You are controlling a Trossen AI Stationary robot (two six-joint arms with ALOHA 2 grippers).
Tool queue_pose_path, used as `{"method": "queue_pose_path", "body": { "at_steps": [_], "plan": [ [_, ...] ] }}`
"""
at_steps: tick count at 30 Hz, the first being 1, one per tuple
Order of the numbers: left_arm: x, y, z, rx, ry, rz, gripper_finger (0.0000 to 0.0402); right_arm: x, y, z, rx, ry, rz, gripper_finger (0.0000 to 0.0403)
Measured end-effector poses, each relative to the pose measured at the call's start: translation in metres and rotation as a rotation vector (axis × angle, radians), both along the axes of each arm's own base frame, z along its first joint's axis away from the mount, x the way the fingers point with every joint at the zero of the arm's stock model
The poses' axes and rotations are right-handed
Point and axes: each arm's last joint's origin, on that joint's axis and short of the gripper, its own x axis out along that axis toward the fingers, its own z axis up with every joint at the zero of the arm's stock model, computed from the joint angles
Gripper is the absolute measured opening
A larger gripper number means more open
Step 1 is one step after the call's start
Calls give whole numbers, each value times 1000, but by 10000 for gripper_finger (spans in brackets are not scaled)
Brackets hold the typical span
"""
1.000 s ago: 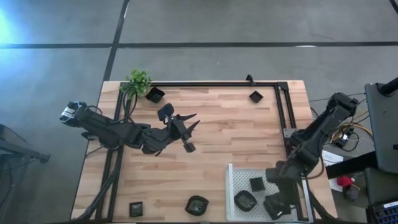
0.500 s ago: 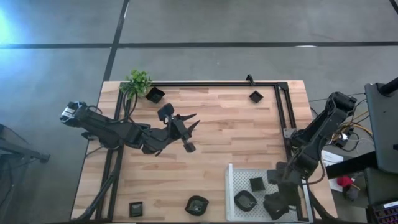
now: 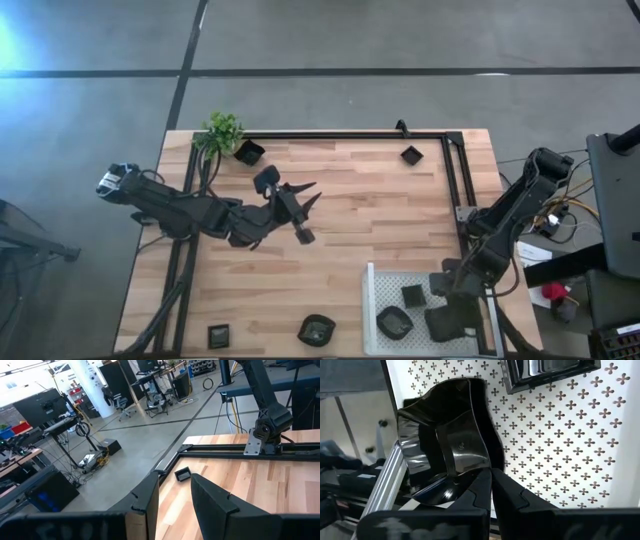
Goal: Pick & Place Mini shaped plates
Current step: Stack the distorted square plate on top of the other distorted square plate on the shelf
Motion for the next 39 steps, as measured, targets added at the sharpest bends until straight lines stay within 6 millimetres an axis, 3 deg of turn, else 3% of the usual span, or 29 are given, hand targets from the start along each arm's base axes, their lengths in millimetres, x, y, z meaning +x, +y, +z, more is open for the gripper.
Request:
{"method": "queue_pose_path", "body": {
  "at_steps": [39],
  "plan": [
    [1, 4, 0, -1, -1, 13, 110, 1, 2, 5, 11, 24, -64, 9]
  ]
}}
